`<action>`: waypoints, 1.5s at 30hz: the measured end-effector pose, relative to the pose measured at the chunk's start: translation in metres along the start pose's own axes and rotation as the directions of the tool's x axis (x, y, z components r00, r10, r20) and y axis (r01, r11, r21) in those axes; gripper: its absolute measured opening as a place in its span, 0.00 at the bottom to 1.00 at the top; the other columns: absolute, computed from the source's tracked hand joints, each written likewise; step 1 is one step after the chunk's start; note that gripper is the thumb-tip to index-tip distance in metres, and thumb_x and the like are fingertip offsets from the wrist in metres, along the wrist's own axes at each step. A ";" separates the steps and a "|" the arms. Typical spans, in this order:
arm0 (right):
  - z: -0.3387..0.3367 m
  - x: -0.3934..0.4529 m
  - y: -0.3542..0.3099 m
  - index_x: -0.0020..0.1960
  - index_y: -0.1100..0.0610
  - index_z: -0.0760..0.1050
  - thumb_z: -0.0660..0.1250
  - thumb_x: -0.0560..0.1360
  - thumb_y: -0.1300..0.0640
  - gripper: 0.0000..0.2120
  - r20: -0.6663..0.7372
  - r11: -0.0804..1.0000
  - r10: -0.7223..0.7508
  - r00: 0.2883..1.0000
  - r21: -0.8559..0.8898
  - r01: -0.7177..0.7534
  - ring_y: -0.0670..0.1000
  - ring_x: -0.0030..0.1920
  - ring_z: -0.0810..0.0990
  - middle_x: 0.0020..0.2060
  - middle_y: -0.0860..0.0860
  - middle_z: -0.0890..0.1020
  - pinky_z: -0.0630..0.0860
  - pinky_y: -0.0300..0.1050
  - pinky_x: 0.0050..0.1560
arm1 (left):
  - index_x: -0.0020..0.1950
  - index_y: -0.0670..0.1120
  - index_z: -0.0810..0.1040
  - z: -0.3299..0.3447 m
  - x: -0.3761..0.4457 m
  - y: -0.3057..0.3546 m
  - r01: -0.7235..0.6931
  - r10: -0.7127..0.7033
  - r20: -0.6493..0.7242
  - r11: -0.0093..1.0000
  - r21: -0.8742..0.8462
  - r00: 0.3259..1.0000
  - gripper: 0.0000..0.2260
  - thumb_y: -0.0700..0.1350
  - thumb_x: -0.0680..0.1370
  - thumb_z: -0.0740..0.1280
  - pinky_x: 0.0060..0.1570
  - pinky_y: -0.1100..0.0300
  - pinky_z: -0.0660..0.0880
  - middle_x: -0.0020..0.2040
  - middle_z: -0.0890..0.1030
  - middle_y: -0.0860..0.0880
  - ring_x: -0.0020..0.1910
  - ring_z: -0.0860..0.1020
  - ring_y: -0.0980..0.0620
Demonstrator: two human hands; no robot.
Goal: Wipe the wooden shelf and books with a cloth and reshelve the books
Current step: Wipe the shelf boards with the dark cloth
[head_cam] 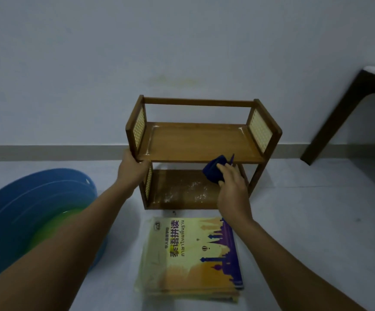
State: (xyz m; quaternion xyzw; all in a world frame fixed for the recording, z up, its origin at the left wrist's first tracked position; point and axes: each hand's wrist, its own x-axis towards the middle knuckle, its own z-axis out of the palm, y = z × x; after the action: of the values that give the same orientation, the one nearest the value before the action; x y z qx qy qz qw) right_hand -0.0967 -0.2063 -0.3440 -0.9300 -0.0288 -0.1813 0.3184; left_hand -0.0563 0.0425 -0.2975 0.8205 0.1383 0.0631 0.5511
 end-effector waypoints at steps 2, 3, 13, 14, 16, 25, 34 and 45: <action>0.015 -0.004 0.016 0.73 0.57 0.65 0.58 0.77 0.69 0.25 0.057 0.999 -0.011 0.998 -0.031 0.012 0.58 0.72 0.64 0.72 0.57 0.66 0.69 0.57 0.68 | 0.62 0.46 0.69 0.014 0.005 -0.015 0.011 -0.014 -0.074 0.999 -0.046 0.997 0.17 0.45 0.74 0.65 0.44 0.54 0.74 0.50 0.77 0.47 0.52 0.78 0.45; 0.023 -0.005 0.025 0.73 0.56 0.65 0.58 0.76 0.70 0.26 0.091 0.998 -0.010 0.996 -0.053 0.015 0.58 0.72 0.64 0.72 0.57 0.66 0.70 0.57 0.67 | 0.62 0.46 0.68 0.021 0.007 -0.023 0.016 -0.022 -0.113 0.998 -0.056 0.993 0.17 0.42 0.75 0.65 0.47 0.52 0.75 0.50 0.76 0.47 0.52 0.77 0.45; 0.121 0.052 0.130 0.74 0.56 0.62 0.61 0.73 0.71 0.31 0.301 0.964 0.153 0.941 -0.254 -0.075 0.61 0.67 0.70 0.71 0.59 0.68 0.72 0.57 0.63 | 0.74 0.47 0.64 0.071 0.052 -0.147 0.155 -0.160 -0.012 0.968 -0.198 0.987 0.21 0.39 0.81 0.60 0.61 0.47 0.73 0.66 0.75 0.46 0.65 0.73 0.45; 0.128 0.058 0.138 0.75 0.55 0.61 0.60 0.74 0.70 0.30 0.304 0.954 0.220 0.927 -0.264 -0.140 0.61 0.67 0.70 0.71 0.59 0.67 0.72 0.57 0.64 | 0.74 0.48 0.65 0.076 0.054 -0.155 0.164 -0.169 -0.008 0.963 -0.215 0.986 0.20 0.40 0.82 0.59 0.60 0.46 0.73 0.64 0.75 0.47 0.63 0.73 0.45; 0.143 0.067 0.142 0.75 0.55 0.58 0.58 0.77 0.66 0.28 0.334 0.901 0.398 0.854 -0.316 -0.297 0.61 0.69 0.67 0.73 0.59 0.65 0.68 0.58 0.67 | 0.73 0.50 0.67 0.084 0.057 -0.167 0.176 -0.187 -0.026 0.956 -0.235 0.982 0.18 0.42 0.82 0.58 0.57 0.46 0.75 0.61 0.77 0.47 0.60 0.75 0.44; 0.243 0.053 0.035 0.75 0.48 0.58 0.60 0.78 0.65 0.30 0.742 0.987 0.011 0.670 -0.118 0.114 0.60 0.77 0.49 0.78 0.50 0.51 0.56 0.59 0.74 | 0.70 0.47 0.71 0.093 0.064 -0.184 0.183 -0.216 -0.130 0.956 -0.229 0.968 0.18 0.37 0.81 0.59 0.43 0.54 0.77 0.52 0.79 0.45 0.49 0.78 0.47; 0.141 0.066 0.196 0.78 0.56 0.53 0.58 0.79 0.66 0.30 0.529 0.919 0.339 0.778 -0.363 -0.153 0.62 0.75 0.56 0.78 0.59 0.49 0.64 0.53 0.70 | 0.68 0.47 0.71 0.087 0.061 -0.176 0.246 -0.252 -0.013 0.952 -0.184 0.968 0.17 0.36 0.81 0.56 0.44 0.55 0.76 0.54 0.77 0.45 0.53 0.76 0.44; 0.257 0.057 -0.001 0.75 0.53 0.60 0.60 0.78 0.65 0.27 0.856 0.973 -0.040 0.516 -0.083 0.213 0.64 0.70 0.62 0.76 0.56 0.56 0.66 0.58 0.68 | 0.66 0.49 0.73 0.090 0.062 -0.186 0.190 -0.206 -0.087 0.969 -0.161 0.975 0.17 0.36 0.79 0.60 0.53 0.46 0.78 0.53 0.80 0.44 0.53 0.78 0.45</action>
State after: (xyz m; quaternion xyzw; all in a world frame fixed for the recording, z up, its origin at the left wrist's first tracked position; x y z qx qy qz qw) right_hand 0.0381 -0.0542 -0.5107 -0.9199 -0.2317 0.2697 0.1657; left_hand -0.0036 0.0465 -0.5068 0.7541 0.2425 0.0601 0.6074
